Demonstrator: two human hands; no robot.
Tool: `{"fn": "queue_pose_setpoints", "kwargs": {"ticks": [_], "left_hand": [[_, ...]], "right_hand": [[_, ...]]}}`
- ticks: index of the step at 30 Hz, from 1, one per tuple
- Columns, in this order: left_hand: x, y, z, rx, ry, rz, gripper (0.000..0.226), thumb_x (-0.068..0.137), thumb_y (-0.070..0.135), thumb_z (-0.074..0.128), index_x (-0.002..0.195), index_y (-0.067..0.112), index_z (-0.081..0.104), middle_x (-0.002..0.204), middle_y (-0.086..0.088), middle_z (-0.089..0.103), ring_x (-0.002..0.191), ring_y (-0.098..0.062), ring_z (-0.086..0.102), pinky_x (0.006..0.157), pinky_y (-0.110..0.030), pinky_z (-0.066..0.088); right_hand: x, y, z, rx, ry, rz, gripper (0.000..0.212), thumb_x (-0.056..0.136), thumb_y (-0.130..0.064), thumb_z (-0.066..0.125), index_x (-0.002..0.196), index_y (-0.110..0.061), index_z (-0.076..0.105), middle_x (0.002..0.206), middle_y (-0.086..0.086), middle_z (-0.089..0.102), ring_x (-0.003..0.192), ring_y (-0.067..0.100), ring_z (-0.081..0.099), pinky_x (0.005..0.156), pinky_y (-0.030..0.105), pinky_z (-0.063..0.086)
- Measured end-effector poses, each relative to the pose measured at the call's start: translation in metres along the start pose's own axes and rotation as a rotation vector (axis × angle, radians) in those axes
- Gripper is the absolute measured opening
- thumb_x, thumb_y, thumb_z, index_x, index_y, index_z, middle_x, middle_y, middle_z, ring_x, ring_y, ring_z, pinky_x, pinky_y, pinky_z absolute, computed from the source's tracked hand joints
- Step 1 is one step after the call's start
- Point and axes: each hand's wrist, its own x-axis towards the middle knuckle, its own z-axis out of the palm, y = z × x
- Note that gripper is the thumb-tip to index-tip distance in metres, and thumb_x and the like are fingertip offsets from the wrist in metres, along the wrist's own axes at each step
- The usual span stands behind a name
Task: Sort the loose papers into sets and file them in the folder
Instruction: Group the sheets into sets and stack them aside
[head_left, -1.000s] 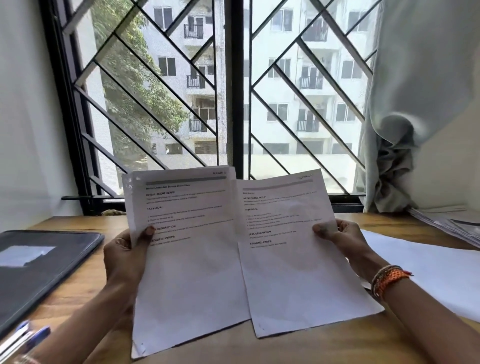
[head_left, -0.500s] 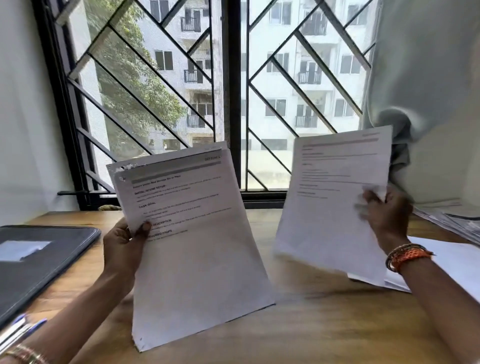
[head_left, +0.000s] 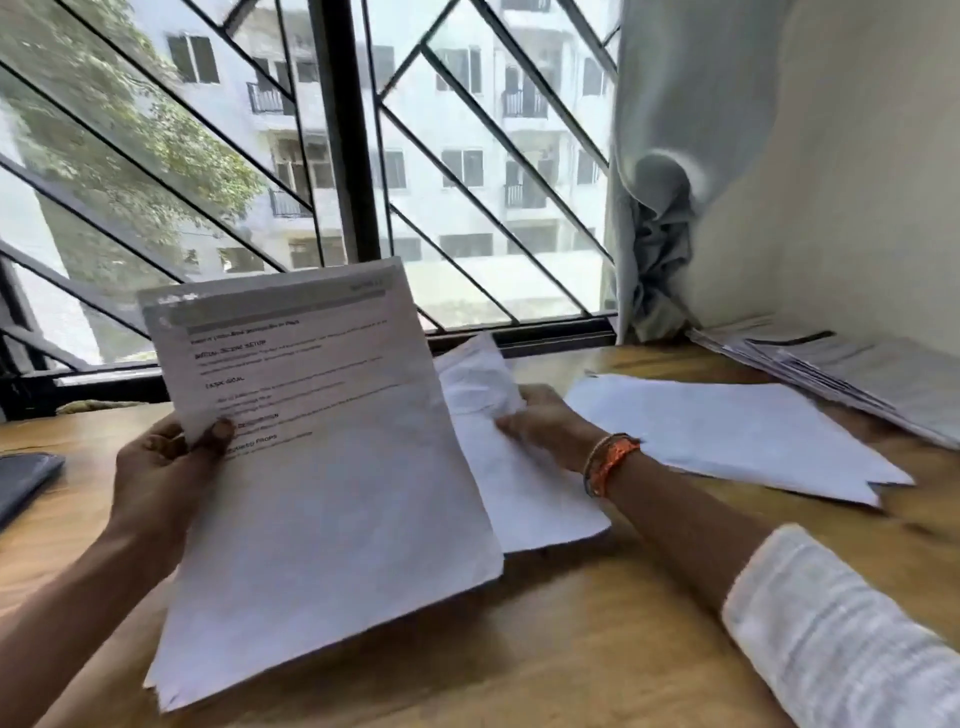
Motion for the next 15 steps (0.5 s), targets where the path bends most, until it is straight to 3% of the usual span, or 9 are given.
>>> {"fn": "queue_pose_setpoints", "kwargs": {"ticks": [2,4,6,8,11,13,15], "left_hand": [[0.002,-0.004,0.006,0.041,-0.071,-0.059,0.025,0.091,0.012,0.061,0.115,0.009,0.064,0.105,-0.009,0.07,0.067,-0.01,0.068,0.067,-0.029,0.059],[0.001,-0.006,0.019,0.076,-0.113,-0.089,0.029,0.09,0.012,0.062,0.119,0.009,0.062,0.1,-0.008,0.071,0.061,-0.005,0.068,0.063,-0.024,0.058],[-0.002,-0.011,0.039,0.081,-0.136,-0.121,0.026,0.091,0.01,0.061,0.116,0.011,0.062,0.093,-0.006,0.07,0.054,0.0,0.065,0.054,-0.017,0.055],[-0.003,-0.016,0.06,0.08,-0.147,-0.133,0.023,0.091,0.007,0.06,0.112,0.014,0.061,0.094,-0.008,0.066,0.051,0.002,0.063,0.049,-0.013,0.052],[-0.004,-0.02,0.09,0.113,-0.182,-0.13,0.023,0.092,0.004,0.057,0.113,0.012,0.06,0.092,-0.005,0.064,0.05,0.003,0.062,0.049,-0.011,0.051],[-0.003,-0.022,0.107,0.1,-0.183,-0.165,0.025,0.092,0.004,0.057,0.116,0.01,0.061,0.103,-0.012,0.064,0.056,-0.002,0.064,0.055,-0.014,0.054],[-0.003,-0.027,0.114,0.092,-0.189,-0.195,0.023,0.092,0.006,0.058,0.114,0.012,0.061,0.106,-0.015,0.063,0.062,-0.009,0.063,0.056,-0.017,0.055]], "right_hand": [[-0.003,-0.005,0.01,-0.226,-0.087,0.005,0.025,0.073,-0.01,0.071,0.087,0.008,0.062,0.073,0.01,0.053,0.067,0.02,0.052,0.054,0.022,0.038],[-0.003,-0.017,0.0,-0.414,-0.04,-0.031,0.038,0.084,-0.017,0.069,0.107,0.012,0.059,0.079,0.014,0.056,0.073,0.024,0.056,0.059,0.027,0.04],[-0.014,-0.032,-0.036,-0.579,0.042,-0.121,0.044,0.088,-0.026,0.066,0.124,-0.002,0.057,0.105,0.013,0.065,0.093,0.022,0.061,0.073,0.025,0.043],[-0.033,-0.035,-0.088,-0.762,0.06,-0.157,0.054,0.087,-0.037,0.066,0.133,-0.011,0.053,0.131,0.007,0.058,0.118,0.018,0.054,0.093,0.023,0.039],[-0.069,-0.004,-0.146,-1.029,-0.107,0.159,0.079,0.083,-0.058,0.06,0.145,-0.015,0.038,0.149,0.0,0.038,0.138,0.022,0.034,0.112,0.031,0.026],[-0.083,0.024,-0.159,-1.14,-0.132,0.221,0.065,0.089,-0.054,0.055,0.134,-0.008,0.05,0.137,0.01,0.052,0.125,0.029,0.047,0.106,0.038,0.036],[-0.087,0.039,-0.165,-1.12,-0.01,0.091,0.027,0.088,-0.035,0.058,0.099,-0.012,0.065,0.1,0.01,0.066,0.097,0.032,0.059,0.084,0.041,0.048]]}}
